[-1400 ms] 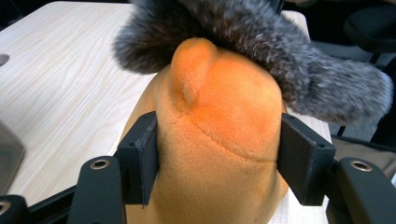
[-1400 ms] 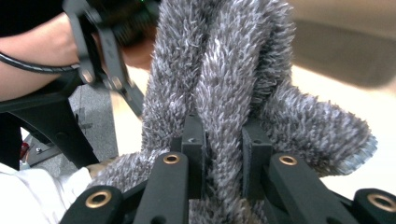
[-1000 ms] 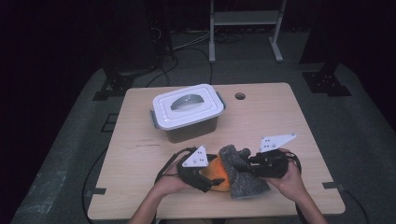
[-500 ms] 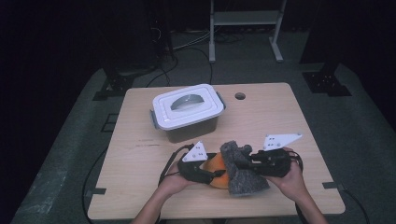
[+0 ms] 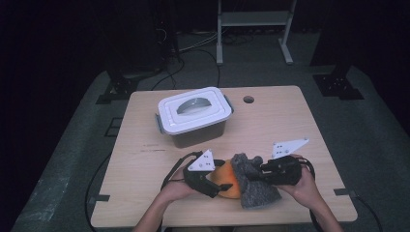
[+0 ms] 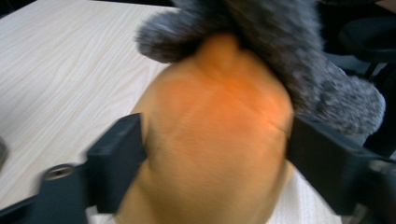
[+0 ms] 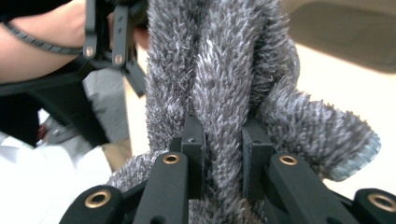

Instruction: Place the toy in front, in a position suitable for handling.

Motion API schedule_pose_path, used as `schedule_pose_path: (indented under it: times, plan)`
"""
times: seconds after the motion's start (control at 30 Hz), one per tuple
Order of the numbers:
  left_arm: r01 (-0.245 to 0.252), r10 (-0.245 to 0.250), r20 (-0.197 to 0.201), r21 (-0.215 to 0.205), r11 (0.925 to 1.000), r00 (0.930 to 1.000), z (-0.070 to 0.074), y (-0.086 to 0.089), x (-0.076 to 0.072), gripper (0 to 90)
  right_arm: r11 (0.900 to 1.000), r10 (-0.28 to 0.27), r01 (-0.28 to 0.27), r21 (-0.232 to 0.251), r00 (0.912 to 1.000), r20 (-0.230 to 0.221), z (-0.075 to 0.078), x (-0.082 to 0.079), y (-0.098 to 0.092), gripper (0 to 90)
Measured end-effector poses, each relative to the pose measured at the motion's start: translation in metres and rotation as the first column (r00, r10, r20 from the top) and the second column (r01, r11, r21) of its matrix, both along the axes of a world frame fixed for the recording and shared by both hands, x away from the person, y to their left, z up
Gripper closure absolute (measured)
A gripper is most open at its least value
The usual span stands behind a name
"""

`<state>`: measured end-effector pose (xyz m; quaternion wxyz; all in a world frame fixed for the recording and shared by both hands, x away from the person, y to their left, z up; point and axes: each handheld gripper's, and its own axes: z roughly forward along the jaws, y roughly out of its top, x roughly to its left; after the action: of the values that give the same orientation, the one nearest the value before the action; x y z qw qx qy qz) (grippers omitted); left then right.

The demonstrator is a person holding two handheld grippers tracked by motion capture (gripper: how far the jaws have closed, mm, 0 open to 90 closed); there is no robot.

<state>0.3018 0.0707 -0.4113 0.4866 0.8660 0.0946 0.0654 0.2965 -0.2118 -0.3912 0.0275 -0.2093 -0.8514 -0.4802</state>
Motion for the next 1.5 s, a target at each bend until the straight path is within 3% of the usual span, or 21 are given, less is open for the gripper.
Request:
schedule_pose_path:
  times: [0.1, 0.2, 0.27, 0.33, 0.4, 0.5, 0.67, 0.8, 0.9, 1.0, 1.13, 1.2, 1.33, 1.4, 1.5]
  plan:
    - [0.000, 0.000, -0.025, 0.003, 1.0000, 0.9997, -0.006, -0.003, 0.003, 9.5, 0.999, 0.031, -0.031, -0.014, 0.9995, -0.010, -0.001, -0.001, -0.002, 74.9]
    - [0.009, -0.009, -0.007, -0.004, 1.0000, 0.9999, -0.010, -0.003, 0.001, 23.1, 1.000, 0.017, -0.018, -0.018, 0.9996, -0.022, -0.003, 0.002, -0.007, 75.0]
    - [0.006, -0.006, -0.003, 0.000, 1.0000, 1.0000, -0.009, -0.004, -0.001, 32.0, 1.000, -0.007, 0.007, 0.005, 0.9996, -0.026, -0.002, 0.004, -0.013, 75.3]
    - [0.029, -0.029, 0.013, 0.013, 0.9995, 0.9995, -0.008, -0.006, -0.004, 33.7, 0.999, -0.032, 0.032, 0.019, 0.9994, -0.017, 0.003, 0.004, -0.017, 75.3]
    - [0.059, -0.059, 0.031, 0.024, 0.9980, 0.9978, -0.008, -0.007, -0.007, 34.6, 0.999, -0.023, 0.023, 0.044, 0.9997, -0.009, 0.007, 0.003, -0.015, 75.3]
    - [0.084, -0.086, 0.059, 0.046, 0.9954, 0.9945, -0.008, -0.007, -0.009, 35.0, 0.999, -0.001, 0.001, 0.044, 1.0000, -0.009, 0.010, 0.002, -0.011, 75.2]
    - [0.068, -0.071, 0.068, 0.050, 0.9964, 0.9952, -0.006, -0.006, -0.008, 37.3, 0.998, 0.025, -0.020, 0.052, 0.9957, -0.089, -0.005, 0.010, -0.015, 75.2]
    - [0.046, -0.048, 0.047, 0.030, 0.9985, 0.9977, -0.004, -0.004, -0.005, 38.6, 0.999, -0.009, 0.013, 0.031, 0.9916, -0.129, -0.016, 0.015, -0.025, 75.1]
    - [0.028, -0.029, 0.041, 0.013, 0.9995, 0.9987, 0.002, -0.003, -0.005, 39.6, 0.999, -0.036, 0.039, 0.030, 0.9937, -0.106, -0.012, 0.014, -0.028, 75.0]
    - [0.013, -0.013, 0.039, 0.009, 0.9999, 0.9992, 0.010, 0.000, -0.006, 40.0, 0.998, -0.048, 0.050, 0.048, 0.9977, -0.047, 0.001, 0.008, -0.025, 75.1]
    - [-0.031, 0.028, 0.054, 0.059, 0.9978, 0.9981, 0.011, -0.001, -0.007, 40.5, 0.994, -0.041, 0.040, 0.103, 0.9991, 0.009, 0.015, 0.001, -0.014, 75.0]
    - [-0.041, 0.039, 0.040, 0.052, 0.9978, 0.9985, 0.009, -0.002, -0.006, 40.7, 0.995, -0.030, 0.028, 0.091, 0.9993, 0.022, 0.017, -0.002, -0.008, 75.0]
    - [-0.040, 0.037, 0.035, 0.063, 0.9972, 0.9987, 0.007, -0.005, -0.006, 39.5, 0.999, -0.042, 0.041, 0.008, 0.9983, 0.042, 0.008, -0.001, 0.003, 74.8]
    - [-0.033, 0.032, 0.020, 0.047, 0.9983, 0.9993, 0.004, -0.006, -0.004, 34.6, 0.999, -0.044, 0.044, -0.005, 0.9986, 0.029, 0.003, 0.001, 0.001, 74.8]
    - [-0.052, 0.051, 0.017, 0.015, 0.9985, 0.9985, 0.000, -0.007, 0.002, 15.1, 0.999, -0.049, 0.050, -0.009, 0.9986, 0.017, -0.001, 0.002, -0.003, 74.7]
